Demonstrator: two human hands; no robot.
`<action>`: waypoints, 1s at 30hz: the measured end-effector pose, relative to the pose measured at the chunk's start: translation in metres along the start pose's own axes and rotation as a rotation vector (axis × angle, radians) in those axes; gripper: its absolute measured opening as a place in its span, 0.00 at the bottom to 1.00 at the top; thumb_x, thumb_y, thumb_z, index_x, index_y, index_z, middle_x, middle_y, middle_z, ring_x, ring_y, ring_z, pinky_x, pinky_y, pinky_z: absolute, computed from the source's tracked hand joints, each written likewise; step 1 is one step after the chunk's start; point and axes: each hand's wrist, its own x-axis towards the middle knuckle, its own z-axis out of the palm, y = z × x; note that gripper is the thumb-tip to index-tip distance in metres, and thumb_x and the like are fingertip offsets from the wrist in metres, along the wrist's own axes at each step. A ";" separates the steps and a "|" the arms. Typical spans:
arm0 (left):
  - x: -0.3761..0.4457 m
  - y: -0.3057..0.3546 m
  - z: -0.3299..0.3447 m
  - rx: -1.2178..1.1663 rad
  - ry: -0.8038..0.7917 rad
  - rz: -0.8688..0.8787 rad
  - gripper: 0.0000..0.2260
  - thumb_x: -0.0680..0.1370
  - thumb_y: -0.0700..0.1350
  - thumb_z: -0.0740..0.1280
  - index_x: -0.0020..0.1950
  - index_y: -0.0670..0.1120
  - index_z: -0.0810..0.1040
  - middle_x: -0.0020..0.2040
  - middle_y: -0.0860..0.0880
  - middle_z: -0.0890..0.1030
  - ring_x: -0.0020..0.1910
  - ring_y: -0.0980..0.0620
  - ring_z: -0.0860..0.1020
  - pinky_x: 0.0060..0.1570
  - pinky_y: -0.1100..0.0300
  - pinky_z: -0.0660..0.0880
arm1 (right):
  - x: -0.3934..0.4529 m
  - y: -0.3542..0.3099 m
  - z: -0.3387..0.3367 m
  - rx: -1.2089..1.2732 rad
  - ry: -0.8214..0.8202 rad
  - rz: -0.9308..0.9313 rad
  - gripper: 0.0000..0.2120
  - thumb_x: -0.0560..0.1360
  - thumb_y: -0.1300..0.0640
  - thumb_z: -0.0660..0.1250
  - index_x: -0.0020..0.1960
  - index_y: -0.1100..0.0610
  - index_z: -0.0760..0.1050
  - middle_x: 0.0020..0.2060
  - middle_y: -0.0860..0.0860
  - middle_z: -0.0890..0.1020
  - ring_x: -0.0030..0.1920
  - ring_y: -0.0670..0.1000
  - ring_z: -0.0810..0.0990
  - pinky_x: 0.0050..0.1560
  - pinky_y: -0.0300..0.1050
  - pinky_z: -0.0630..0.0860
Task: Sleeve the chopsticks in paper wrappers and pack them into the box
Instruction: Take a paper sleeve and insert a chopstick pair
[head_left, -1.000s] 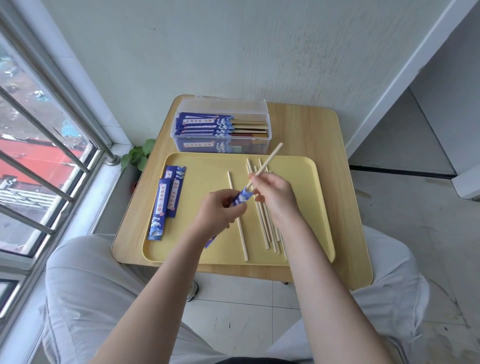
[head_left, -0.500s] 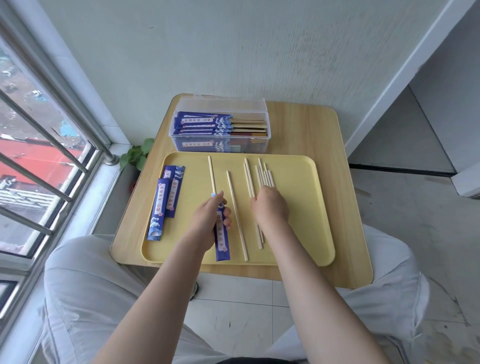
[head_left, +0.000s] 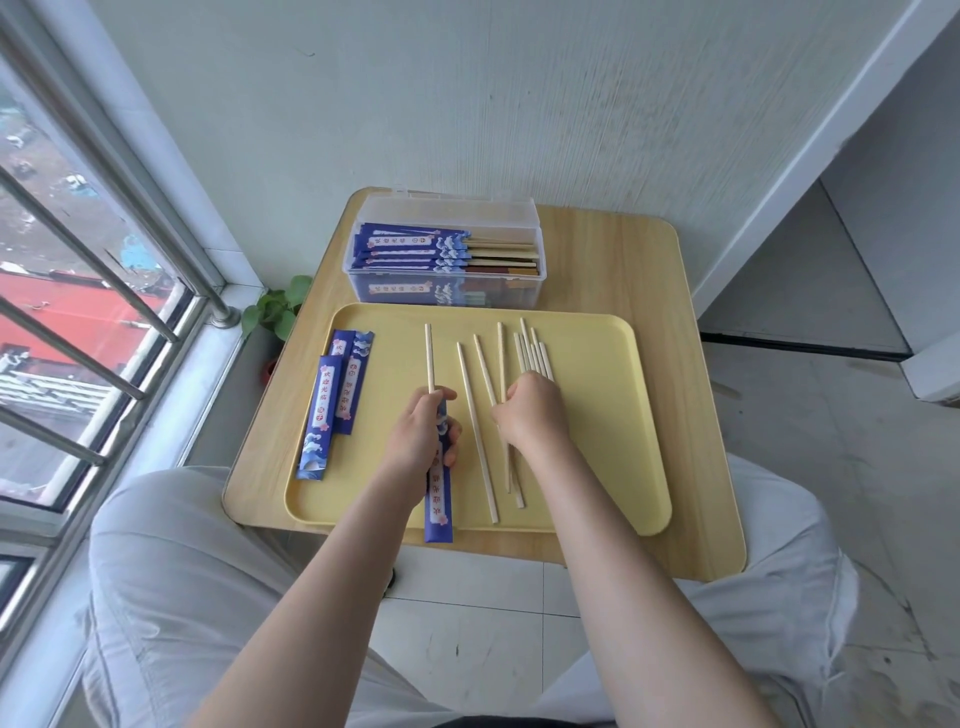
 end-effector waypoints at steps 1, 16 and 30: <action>0.000 0.000 0.000 0.011 -0.005 0.013 0.13 0.84 0.48 0.54 0.60 0.42 0.73 0.31 0.47 0.73 0.25 0.51 0.69 0.31 0.58 0.70 | 0.000 0.000 -0.003 0.016 -0.025 -0.002 0.05 0.75 0.66 0.66 0.50 0.62 0.76 0.46 0.54 0.79 0.45 0.56 0.78 0.40 0.44 0.74; 0.001 -0.001 0.003 0.065 0.085 0.006 0.11 0.85 0.47 0.53 0.55 0.45 0.73 0.31 0.46 0.72 0.23 0.51 0.69 0.27 0.60 0.70 | -0.004 0.003 0.007 -0.152 -0.041 -0.086 0.10 0.81 0.55 0.65 0.55 0.63 0.76 0.51 0.56 0.81 0.49 0.58 0.80 0.42 0.46 0.72; -0.002 0.008 -0.004 0.042 -0.111 0.040 0.10 0.84 0.46 0.55 0.52 0.43 0.73 0.32 0.44 0.74 0.25 0.48 0.69 0.29 0.58 0.71 | -0.003 -0.011 -0.053 0.674 0.020 -0.132 0.06 0.82 0.60 0.60 0.58 0.59 0.72 0.41 0.55 0.82 0.32 0.49 0.78 0.32 0.42 0.75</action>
